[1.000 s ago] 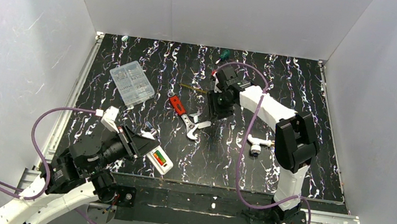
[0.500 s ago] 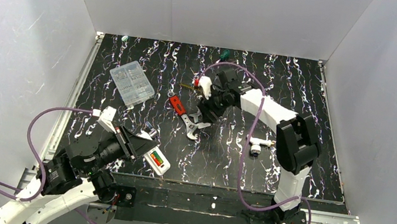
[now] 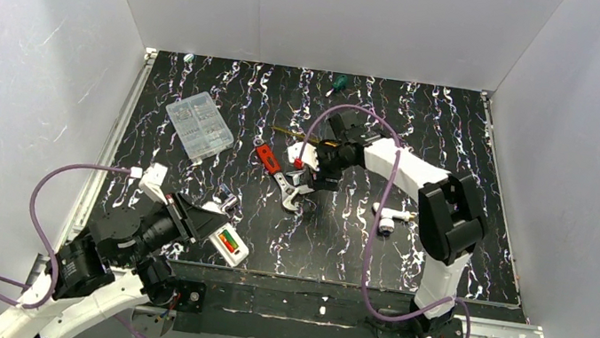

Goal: Load the batteries into the remote control
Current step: Turn over the battery cover at the center of the board.

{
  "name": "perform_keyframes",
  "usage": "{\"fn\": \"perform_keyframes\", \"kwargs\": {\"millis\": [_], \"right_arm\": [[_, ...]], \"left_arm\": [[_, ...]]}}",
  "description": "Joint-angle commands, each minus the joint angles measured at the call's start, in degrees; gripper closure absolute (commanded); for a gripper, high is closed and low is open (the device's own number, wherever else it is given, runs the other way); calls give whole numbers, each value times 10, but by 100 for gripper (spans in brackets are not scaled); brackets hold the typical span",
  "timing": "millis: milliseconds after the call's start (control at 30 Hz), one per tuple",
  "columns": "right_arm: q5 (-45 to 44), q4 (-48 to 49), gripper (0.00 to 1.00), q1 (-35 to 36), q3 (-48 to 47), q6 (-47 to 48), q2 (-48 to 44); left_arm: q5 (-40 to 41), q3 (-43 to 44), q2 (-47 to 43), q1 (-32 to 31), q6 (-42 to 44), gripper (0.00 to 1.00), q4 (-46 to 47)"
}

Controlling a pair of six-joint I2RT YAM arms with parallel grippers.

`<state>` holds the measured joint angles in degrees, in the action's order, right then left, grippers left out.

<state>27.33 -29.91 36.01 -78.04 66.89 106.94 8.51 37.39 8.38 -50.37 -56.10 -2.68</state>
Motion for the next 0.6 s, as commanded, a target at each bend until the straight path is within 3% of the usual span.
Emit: {"fn": "perform_keyframes", "kwargs": {"millis": [0,300,567], "right_arm": [[48,-31,23,-2,-58,80,42],[80,-82,27,0,-103,78,86],[70,-115,43,0,-112,75,106]], "left_arm": [[18,28,-10,0,14,100,-2],[29,28,-22,0,18,100,-17],[32,30,-21,0,21,100,-21]]}}
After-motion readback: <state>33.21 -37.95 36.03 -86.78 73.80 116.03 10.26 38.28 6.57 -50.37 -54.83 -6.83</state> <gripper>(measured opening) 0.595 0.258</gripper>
